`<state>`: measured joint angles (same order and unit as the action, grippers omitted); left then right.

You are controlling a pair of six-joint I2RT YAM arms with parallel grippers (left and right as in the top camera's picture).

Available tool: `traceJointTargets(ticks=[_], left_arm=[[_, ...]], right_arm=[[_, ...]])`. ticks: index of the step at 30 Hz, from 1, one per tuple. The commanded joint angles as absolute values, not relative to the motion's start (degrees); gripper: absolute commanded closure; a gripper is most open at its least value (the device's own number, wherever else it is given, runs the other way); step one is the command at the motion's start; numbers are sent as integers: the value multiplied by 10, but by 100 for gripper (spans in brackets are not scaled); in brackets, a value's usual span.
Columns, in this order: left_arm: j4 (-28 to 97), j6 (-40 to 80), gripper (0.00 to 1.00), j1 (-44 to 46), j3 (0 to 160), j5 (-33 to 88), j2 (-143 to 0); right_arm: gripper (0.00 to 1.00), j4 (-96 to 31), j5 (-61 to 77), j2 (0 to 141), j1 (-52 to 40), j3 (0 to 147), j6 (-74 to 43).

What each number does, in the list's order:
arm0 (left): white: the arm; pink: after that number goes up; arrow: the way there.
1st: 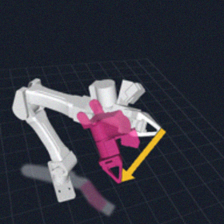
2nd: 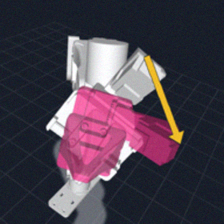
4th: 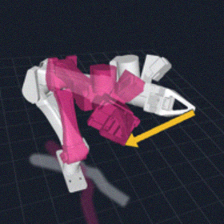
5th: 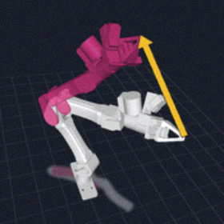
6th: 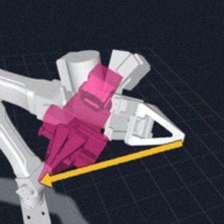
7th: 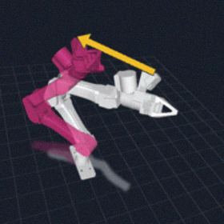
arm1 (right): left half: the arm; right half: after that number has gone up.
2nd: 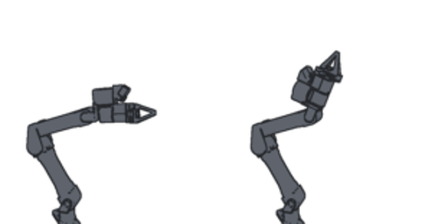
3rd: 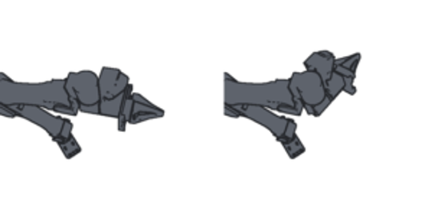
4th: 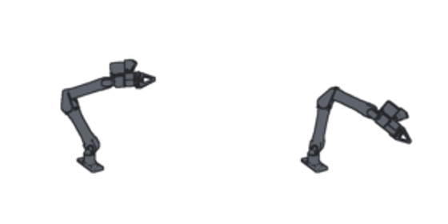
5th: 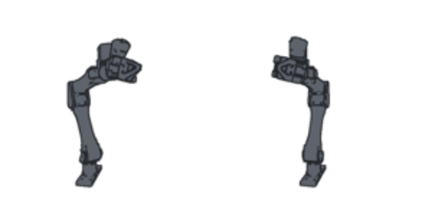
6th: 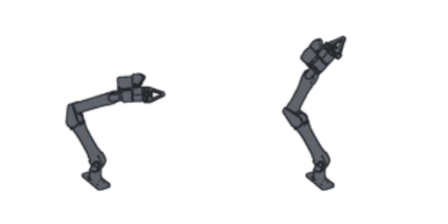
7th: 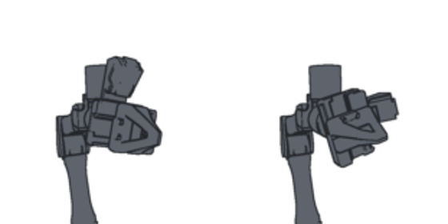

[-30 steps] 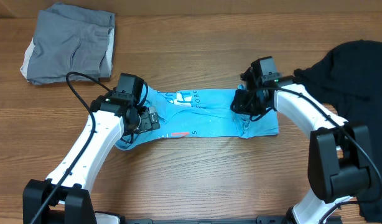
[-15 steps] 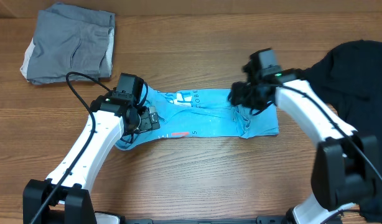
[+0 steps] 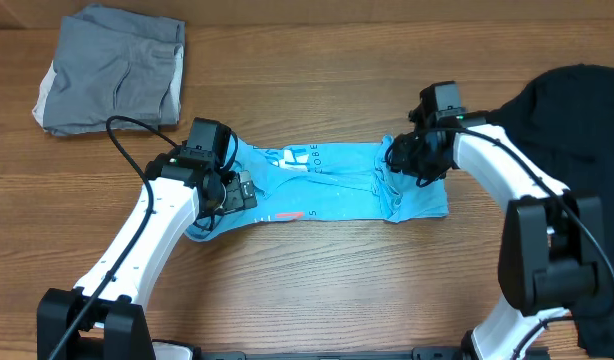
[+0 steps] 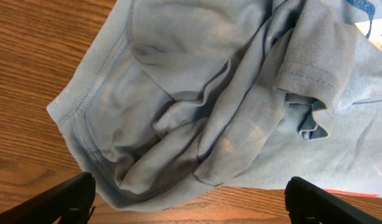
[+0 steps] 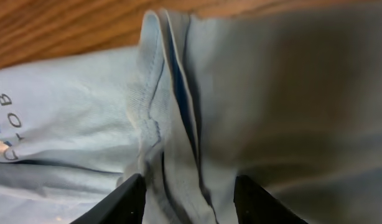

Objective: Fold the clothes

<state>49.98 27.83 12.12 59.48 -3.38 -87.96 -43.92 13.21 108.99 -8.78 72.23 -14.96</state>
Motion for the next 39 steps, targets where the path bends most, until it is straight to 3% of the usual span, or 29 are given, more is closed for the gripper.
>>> traceJointTargets(ticks=[1, 11, 19, 27, 29, 30, 31, 32, 34, 39], left_arm=[[500, 265, 0, 122, 592, -32, -869], [493, 265, 0, 122, 592, -32, -869], [492, 257, 0, 122, 592, -32, -869], [493, 257, 0, 122, 592, -31, -869], [493, 257, 0, 122, 592, -31, -869], [493, 257, 0, 122, 592, -31, -869], [493, 257, 0, 122, 592, -31, -869], [493, 257, 0, 122, 592, -31, -869], [495, 257, 0, 122, 592, -31, -869], [495, 257, 0, 122, 592, -31, -869]], right_arm=[[51, -427, 178, 1106, -90, 719, -146], [71, -392, 220, 1111, -90, 720, -171], [93, -374, 261, 1111, -90, 720, -179], [92, -371, 275, 1110, -124, 721, -181], [85, -373, 275, 1104, -126, 728, -181], [67, -378, 272, 1098, -126, 732, -181], [41, -385, 265, 1089, -122, 737, -181], [23, -396, 255, 1080, -117, 744, -181], [0, -423, 227, 1061, -104, 761, -180], [0, -517, 127, 1024, -58, 804, -154]])
